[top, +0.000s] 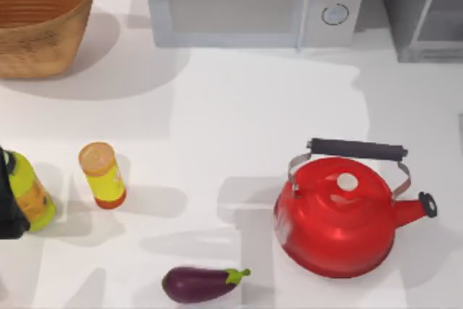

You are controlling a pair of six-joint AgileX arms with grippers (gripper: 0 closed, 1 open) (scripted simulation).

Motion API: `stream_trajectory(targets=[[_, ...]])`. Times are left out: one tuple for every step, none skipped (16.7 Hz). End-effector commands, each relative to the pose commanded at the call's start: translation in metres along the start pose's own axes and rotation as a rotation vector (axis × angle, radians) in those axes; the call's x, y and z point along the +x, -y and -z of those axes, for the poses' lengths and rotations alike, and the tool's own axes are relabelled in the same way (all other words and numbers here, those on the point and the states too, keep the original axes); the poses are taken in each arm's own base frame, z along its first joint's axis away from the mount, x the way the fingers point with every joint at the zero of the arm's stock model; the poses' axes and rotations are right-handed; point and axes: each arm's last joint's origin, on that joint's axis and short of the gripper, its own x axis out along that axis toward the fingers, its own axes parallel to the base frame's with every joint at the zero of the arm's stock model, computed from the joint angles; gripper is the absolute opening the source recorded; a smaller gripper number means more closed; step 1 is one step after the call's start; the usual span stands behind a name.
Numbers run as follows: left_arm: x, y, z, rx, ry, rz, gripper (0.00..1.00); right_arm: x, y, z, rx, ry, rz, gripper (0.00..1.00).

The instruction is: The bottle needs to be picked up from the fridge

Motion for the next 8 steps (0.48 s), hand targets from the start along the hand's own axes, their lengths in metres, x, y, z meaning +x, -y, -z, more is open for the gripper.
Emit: stream_trajectory(targets=[[0.0000, 0.0000, 0.0000, 0.000, 0.000, 0.000, 1.00, 0.0000, 0.0000, 0.0000, 0.000, 0.000, 0.000, 0.40], [0.0000, 0.0000, 0.0000, 0.000, 0.000, 0.000, 1.00, 0.0000, 0.0000, 0.0000, 0.000, 0.000, 0.000, 0.32], [0.0000, 0.0000, 0.0000, 0.000, 0.000, 0.000, 1.00, 0.0000, 0.0000, 0.0000, 0.000, 0.000, 0.000, 0.25], [0.0000, 0.0000, 0.0000, 0.000, 0.000, 0.000, 1.00, 0.0000, 0.0000, 0.0000, 0.000, 0.000, 0.000, 0.17], [0.0000, 0.0000, 0.0000, 0.000, 0.000, 0.000, 1.00, 0.0000, 0.0000, 0.0000, 0.000, 0.000, 0.000, 0.10], [0.0000, 0.0000, 0.0000, 0.000, 0.000, 0.000, 1.00, 0.0000, 0.0000, 0.0000, 0.000, 0.000, 0.000, 0.02], [0.0000, 0.0000, 0.0000, 0.000, 0.000, 0.000, 1.00, 0.0000, 0.0000, 0.0000, 0.000, 0.000, 0.000, 0.00], [0.0000, 0.0000, 0.0000, 0.000, 0.000, 0.000, 1.00, 0.0000, 0.0000, 0.0000, 0.000, 0.000, 0.000, 0.00]])
